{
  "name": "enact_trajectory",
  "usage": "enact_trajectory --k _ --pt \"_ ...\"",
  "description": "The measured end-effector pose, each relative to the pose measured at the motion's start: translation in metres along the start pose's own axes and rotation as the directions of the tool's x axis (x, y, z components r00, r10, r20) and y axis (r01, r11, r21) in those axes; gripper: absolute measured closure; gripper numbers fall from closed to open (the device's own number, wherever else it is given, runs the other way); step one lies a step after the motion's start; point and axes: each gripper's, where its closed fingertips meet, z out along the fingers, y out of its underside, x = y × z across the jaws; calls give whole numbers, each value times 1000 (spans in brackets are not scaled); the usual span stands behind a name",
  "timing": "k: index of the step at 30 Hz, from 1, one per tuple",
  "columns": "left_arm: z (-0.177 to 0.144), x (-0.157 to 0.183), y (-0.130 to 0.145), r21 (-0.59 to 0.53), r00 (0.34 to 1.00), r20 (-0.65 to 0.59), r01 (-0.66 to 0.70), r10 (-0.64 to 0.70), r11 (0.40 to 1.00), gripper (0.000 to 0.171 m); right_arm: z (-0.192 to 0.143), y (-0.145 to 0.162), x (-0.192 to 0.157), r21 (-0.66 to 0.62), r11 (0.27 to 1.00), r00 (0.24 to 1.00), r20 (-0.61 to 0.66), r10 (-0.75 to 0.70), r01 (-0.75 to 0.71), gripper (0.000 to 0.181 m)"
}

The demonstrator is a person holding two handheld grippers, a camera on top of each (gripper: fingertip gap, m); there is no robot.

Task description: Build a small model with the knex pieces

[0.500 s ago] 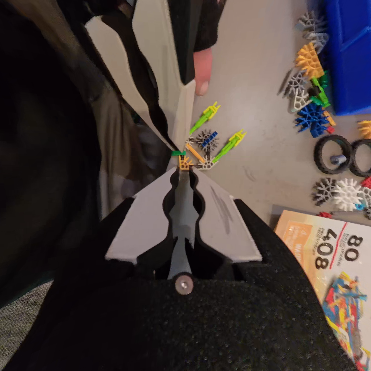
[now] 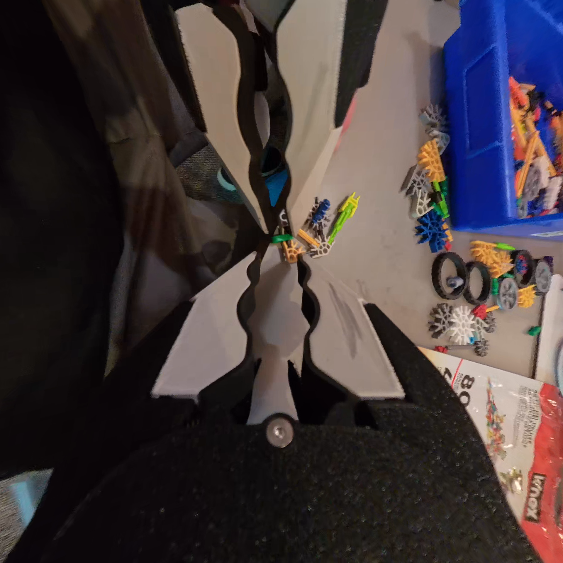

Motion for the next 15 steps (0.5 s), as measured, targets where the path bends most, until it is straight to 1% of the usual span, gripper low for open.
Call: enact_trajectory --k 3,7,9,11,13,15 --pt "-5 -3 0 5 999 46 19 -19 1000 155 5 2 -2 -16 999 998 -49 -36 35 156" --pt "-7 -3 7 -27 994 113 18 -14 999 151 5 1 -3 -4 1000 997 -72 -15 14 156" --pt "-7 -6 10 -46 986 167 -8 16 999 157 5 1 -4 1 1000 998 -69 -5 5 156" --pt "-6 -6 11 -50 983 182 -5 14 999 157 4 2 -3 -2 1000 998 -69 8 -8 157" --pt "-5 -3 10 -53 981 191 -28 37 998 162 4 1 -4 7 1000 998 -64 14 -14 157" --pt "-5 -2 10 -58 974 218 -41 53 997 164 4 0 -6 17 1000 998 -59 21 -20 157"
